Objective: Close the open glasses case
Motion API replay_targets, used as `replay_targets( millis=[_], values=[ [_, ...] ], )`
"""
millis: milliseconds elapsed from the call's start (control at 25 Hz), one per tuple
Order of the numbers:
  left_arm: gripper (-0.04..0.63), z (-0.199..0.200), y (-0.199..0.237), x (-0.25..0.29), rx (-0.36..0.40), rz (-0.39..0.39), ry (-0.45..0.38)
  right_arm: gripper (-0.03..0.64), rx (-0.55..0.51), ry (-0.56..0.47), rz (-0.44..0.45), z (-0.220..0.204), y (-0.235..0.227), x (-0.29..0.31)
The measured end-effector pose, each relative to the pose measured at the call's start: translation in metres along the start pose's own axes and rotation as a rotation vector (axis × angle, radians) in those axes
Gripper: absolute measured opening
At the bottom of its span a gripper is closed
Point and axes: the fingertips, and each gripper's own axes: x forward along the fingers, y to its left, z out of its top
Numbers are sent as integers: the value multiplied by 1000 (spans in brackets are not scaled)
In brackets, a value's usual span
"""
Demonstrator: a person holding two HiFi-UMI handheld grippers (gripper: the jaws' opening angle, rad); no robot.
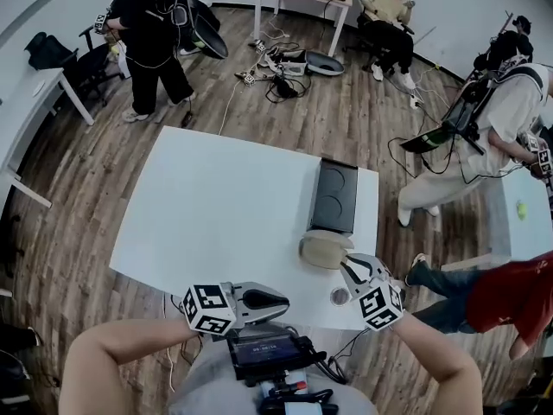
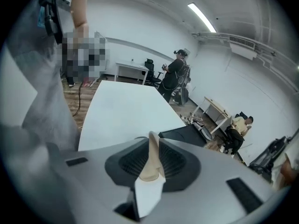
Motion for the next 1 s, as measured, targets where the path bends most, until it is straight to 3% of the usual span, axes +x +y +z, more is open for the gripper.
replay_targets(
  millis=[200,320,520,720,1000],
  values=[
    [29,1,8,0,35,-52,118,43,-78,32,51,5,-1,15],
    [29,1,10,1,46,-82,147,43,-61,54,40,-3,-6,25],
    [29,5,18,6,32,-78,57,43,-47,71,-37,-19,-14,44],
    [29,-2,23,8,33,-41,-47,47,-152,95,-102,-26,-9,62],
    [29,-11,37,-1,8,98,-190,75,-202,133,-163,-33,1,78]
  ],
)
